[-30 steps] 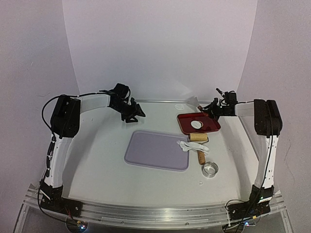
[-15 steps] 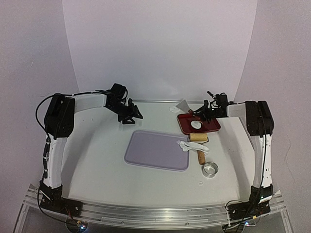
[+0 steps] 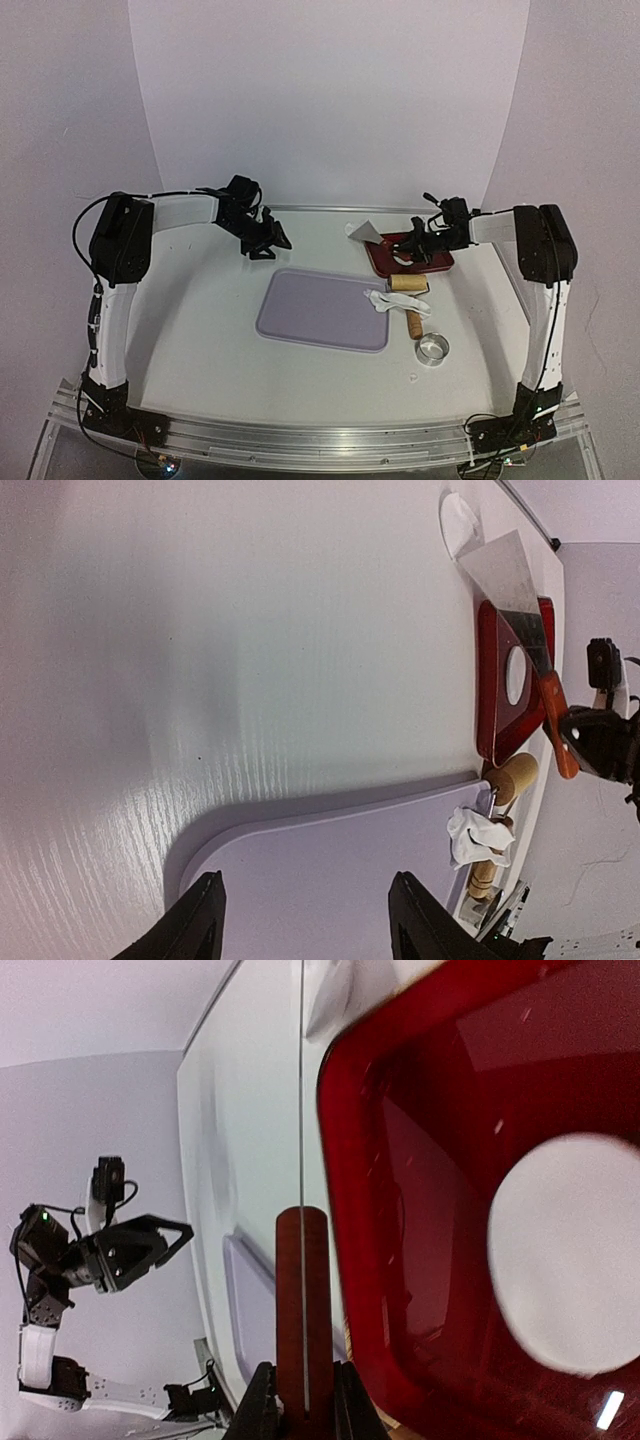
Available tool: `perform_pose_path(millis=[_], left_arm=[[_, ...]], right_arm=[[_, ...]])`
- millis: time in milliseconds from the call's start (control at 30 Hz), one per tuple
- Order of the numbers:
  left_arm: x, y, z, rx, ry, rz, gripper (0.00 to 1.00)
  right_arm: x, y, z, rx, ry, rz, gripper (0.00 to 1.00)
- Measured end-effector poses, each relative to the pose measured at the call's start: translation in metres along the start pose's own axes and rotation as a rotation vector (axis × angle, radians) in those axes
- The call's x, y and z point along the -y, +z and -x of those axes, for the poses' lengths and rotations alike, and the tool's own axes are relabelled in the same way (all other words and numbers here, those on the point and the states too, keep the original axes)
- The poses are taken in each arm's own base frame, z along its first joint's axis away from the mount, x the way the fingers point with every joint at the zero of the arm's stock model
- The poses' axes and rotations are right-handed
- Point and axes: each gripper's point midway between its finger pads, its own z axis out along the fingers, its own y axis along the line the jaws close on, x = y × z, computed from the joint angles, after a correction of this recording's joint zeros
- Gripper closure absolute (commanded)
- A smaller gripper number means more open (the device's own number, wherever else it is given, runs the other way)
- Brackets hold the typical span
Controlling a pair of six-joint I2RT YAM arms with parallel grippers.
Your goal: Roll out the dumpling wrappers from the dough
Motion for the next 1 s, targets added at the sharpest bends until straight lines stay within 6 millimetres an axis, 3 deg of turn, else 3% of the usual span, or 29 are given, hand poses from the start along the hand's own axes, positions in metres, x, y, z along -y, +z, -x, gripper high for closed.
perform_pose_path(millis=[133,233,467,567,700,867,1000], left_arm=[[0.000,0.000,0.000,0.000,0.000,0.000,0.43],[0.000,0.000,0.000,0.000,0.001,-0.001,0.43],[0.000,0.000,0.000,-0.001,0.024,0.002,0.42],[-0.006,0.000,-0.003,-0.008,0.043,0.027,0.41],[-0.020,-0.005,-0.011,-0.033,0.066,0.101,0.36],[-0.019,-0.037,-0.015,0.005,0.114,0.167,0.34],[-0.006,-0.075,-0.013,0.080,0.146,0.184,0.33]], right_arm=[[-0.030,0.011,-0.041,-0.099,0.005,0.009,1.00],[-0.055,0.017,-0.058,-0.132,-0.021,0.016,1.00],[-0.104,-0.007,-0.054,-0.058,-0.064,0.025,1.00],[-0.113,-0.008,-0.058,-0.051,-0.065,0.026,1.00],[-0.111,0.018,-0.094,-0.113,-0.058,-0.016,1.00],[-0.116,0.047,-0.141,-0.197,-0.061,-0.071,1.00],[-0.131,0.052,-0.143,-0.191,-0.080,-0.067,1.00]])
